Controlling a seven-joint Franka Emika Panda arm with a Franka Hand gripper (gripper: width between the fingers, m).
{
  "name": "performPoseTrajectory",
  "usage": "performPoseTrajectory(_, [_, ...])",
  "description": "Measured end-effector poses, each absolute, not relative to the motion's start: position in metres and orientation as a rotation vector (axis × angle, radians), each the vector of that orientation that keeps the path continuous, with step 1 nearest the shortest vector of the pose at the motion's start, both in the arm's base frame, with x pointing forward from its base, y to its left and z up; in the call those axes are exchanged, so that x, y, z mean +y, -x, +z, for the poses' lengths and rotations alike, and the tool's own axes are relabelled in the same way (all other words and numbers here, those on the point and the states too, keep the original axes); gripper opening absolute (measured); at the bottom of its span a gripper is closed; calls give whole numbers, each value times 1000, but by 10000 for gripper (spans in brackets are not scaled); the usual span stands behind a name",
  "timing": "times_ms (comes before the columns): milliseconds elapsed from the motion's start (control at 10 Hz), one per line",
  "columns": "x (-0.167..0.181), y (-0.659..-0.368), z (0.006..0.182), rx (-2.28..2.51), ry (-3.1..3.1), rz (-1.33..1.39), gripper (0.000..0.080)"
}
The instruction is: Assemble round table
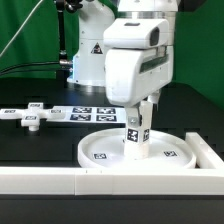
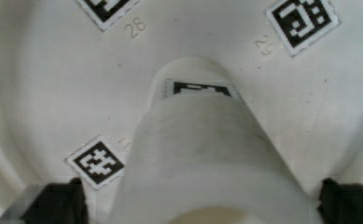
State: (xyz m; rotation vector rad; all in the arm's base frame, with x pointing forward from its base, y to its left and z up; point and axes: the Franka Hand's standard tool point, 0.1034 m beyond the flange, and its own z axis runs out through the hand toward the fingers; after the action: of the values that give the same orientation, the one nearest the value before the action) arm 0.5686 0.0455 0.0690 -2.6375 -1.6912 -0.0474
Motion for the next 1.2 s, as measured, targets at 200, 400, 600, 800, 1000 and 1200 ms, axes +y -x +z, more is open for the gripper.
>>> performPoseTrajectory(200, [45, -568, 68, -1820, 2561, -39, 649])
performPoseTrajectory(400, [44, -568, 68, -1954, 2471, -30, 649])
performPoseTrajectory(600, [41, -568, 68, -2114, 2353, -13, 649])
performPoseTrajectory(800, [36, -569, 68, -2205, 2270, -13, 649])
performPoseTrajectory(1000, [35, -568, 67, -2194, 2279, -11, 527])
performPoseTrajectory(1200, [35, -566, 66, -2190, 2275, 1, 406])
